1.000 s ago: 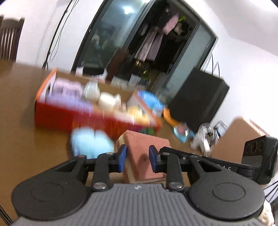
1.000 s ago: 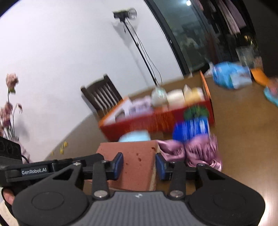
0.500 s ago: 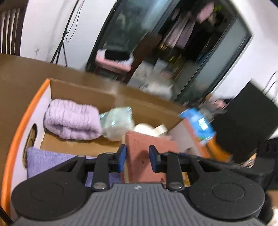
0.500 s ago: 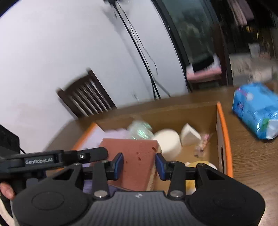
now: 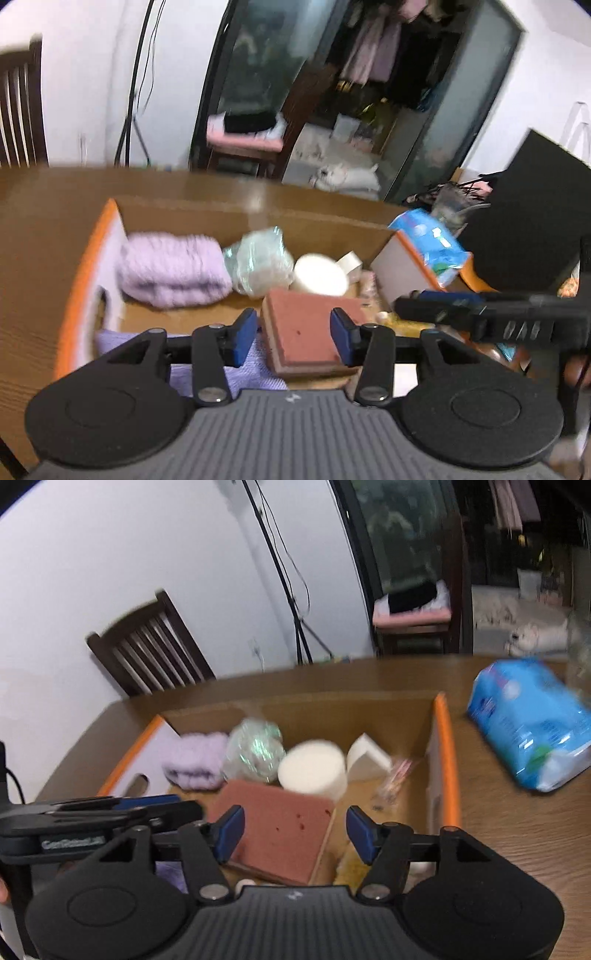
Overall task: Organize soft objects
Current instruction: 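Carry the sponge block into the box and open both tools, then move both tools back over the pink satin scrunchies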
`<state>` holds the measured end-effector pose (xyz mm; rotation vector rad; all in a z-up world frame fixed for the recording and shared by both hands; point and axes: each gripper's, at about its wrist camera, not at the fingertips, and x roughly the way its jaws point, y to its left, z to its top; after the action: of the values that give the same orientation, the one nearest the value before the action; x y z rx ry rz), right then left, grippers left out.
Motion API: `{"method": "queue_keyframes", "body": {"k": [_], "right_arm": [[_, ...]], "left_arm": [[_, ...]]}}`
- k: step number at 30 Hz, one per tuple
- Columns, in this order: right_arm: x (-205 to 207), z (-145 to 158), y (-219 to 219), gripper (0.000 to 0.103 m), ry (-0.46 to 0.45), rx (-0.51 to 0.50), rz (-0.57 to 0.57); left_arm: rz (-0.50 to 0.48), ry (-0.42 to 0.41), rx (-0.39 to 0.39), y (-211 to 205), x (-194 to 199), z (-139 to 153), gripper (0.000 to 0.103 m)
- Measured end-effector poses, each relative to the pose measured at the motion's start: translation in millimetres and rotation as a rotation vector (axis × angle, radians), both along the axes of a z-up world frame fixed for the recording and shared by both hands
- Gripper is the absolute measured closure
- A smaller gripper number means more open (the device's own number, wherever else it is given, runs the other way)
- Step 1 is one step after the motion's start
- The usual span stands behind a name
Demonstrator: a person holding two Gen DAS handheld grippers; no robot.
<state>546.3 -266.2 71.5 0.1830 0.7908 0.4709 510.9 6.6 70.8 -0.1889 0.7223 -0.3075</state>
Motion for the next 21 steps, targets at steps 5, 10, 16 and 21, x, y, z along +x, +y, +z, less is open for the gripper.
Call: {"method": "queue_keyframes", "body": {"k": [5,10,16,21], "right_arm": [[-50,50,-37,0.038,-0.118,0.001,-0.044],[-135,69,-67,0.025,-0.275,0.037,-0.062],[-237,39,-74,0.021,-0.350,0.050,-0.087],[-304,4,-62,0.017,-0.370,0.032,-0.083]], "left_arm": [[0.016,-0.133,0.057,16,-67,45,0.046],[0.050,-0.292,0.137,15,-155,50,0.035],[0.046,-0.383,0.135,1,-259,17,0.025],[0.066,-0.334,0.042,1,-316,-16,0.024]]}}
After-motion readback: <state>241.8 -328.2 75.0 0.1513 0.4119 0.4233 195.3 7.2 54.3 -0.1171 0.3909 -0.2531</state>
